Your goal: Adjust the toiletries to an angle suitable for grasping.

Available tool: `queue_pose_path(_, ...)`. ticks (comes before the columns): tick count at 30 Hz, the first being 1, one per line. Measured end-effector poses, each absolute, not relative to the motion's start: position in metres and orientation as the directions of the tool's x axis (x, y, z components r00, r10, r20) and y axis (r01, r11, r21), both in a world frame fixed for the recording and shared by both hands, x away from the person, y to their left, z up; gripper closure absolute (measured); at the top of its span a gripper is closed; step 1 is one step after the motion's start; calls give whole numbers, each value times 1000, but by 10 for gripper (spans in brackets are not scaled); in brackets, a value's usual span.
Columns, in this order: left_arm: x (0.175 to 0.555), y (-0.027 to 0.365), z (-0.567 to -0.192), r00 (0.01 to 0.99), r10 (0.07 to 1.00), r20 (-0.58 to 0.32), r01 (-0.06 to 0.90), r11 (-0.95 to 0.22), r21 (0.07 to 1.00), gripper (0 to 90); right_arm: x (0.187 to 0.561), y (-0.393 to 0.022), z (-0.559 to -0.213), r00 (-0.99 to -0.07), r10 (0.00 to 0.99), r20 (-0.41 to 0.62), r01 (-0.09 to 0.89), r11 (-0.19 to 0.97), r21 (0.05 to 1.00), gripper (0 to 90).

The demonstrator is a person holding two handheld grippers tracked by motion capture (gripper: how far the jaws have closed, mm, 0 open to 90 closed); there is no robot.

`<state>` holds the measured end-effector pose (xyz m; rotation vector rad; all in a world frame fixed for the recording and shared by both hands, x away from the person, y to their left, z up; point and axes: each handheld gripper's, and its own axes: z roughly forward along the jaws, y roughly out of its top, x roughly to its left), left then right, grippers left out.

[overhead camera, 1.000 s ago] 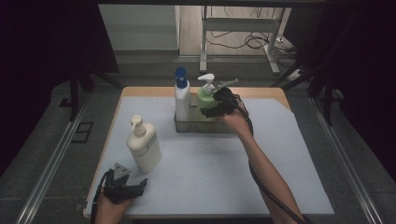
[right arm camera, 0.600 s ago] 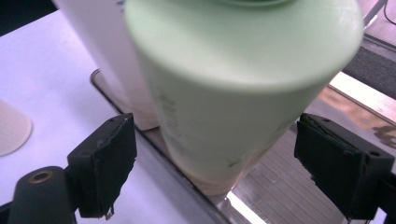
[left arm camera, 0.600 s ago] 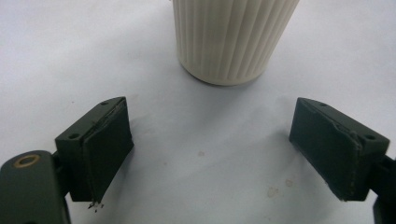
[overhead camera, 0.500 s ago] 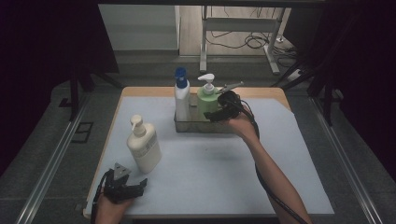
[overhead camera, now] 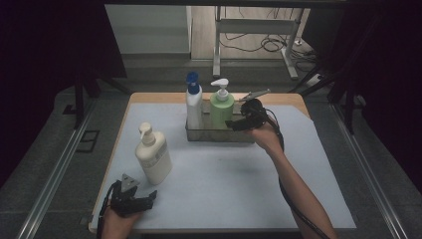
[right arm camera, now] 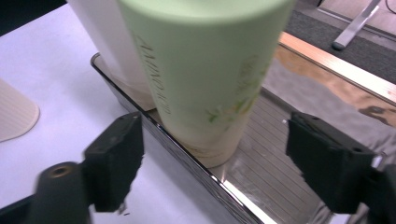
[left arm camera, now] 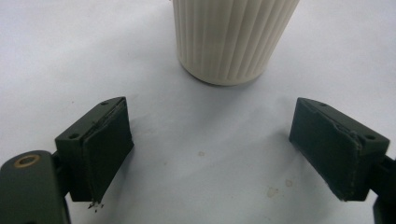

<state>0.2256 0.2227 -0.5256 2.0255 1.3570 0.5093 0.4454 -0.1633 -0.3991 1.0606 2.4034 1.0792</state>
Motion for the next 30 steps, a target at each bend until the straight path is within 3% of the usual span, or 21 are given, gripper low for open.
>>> queue_pose_path(9,226,223,-526,392,919,-30,671,-264,693,125,450,-175,-400,-632,774,43,551,410,727,340)
queue_pose_path(20,225,223,-526,391,920,-31,672,-262,693,125,460,-177,-408,-605,796,29,564,402,722,687)
queue_pose_path(30,226,223,-526,391,920,-30,672,-263,692,125,472,-170,-416,-589,807,31,575,392,718,873)
